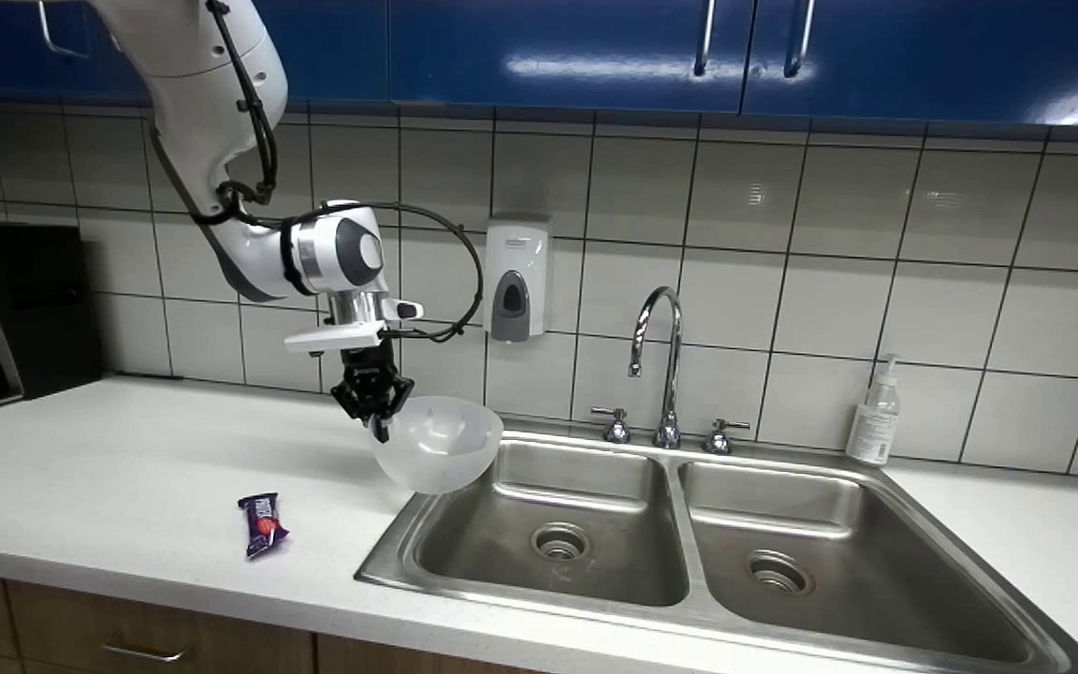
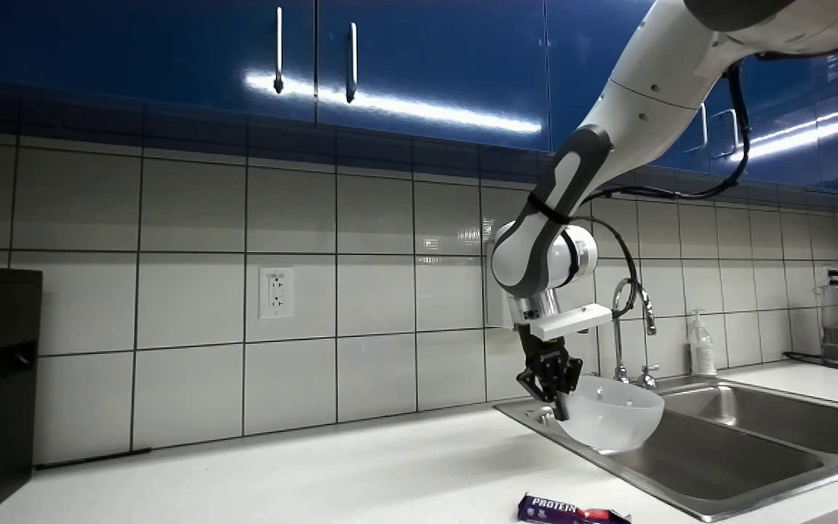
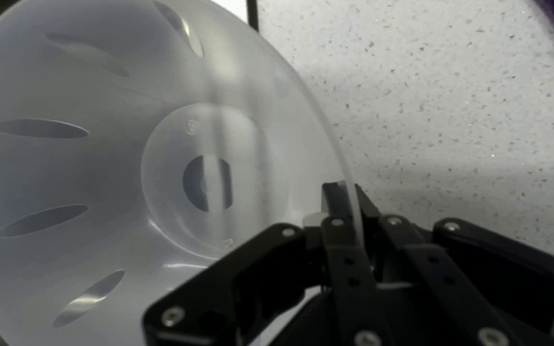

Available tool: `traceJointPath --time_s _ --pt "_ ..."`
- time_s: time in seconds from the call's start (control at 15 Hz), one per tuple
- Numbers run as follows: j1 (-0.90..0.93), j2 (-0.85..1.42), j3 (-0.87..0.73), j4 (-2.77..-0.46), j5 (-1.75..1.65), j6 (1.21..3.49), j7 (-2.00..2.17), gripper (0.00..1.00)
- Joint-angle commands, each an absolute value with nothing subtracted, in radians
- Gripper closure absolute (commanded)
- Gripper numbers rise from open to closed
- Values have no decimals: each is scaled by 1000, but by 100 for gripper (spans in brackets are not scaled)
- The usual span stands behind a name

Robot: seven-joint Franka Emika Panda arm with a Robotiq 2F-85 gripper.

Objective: Put the bowl inside the sink

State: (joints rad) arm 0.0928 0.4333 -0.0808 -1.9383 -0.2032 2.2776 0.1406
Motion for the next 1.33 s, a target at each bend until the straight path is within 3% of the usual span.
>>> traceJointPath --time_s 0.0,0.67,1.27 --pt "46 388 -93 -1984 -219 2305 109 98" --pt "-110 469 -132 -1879 -190 2302 -52 98" --pt "-193 684 -155 -1671 -200 2294 -127 98"
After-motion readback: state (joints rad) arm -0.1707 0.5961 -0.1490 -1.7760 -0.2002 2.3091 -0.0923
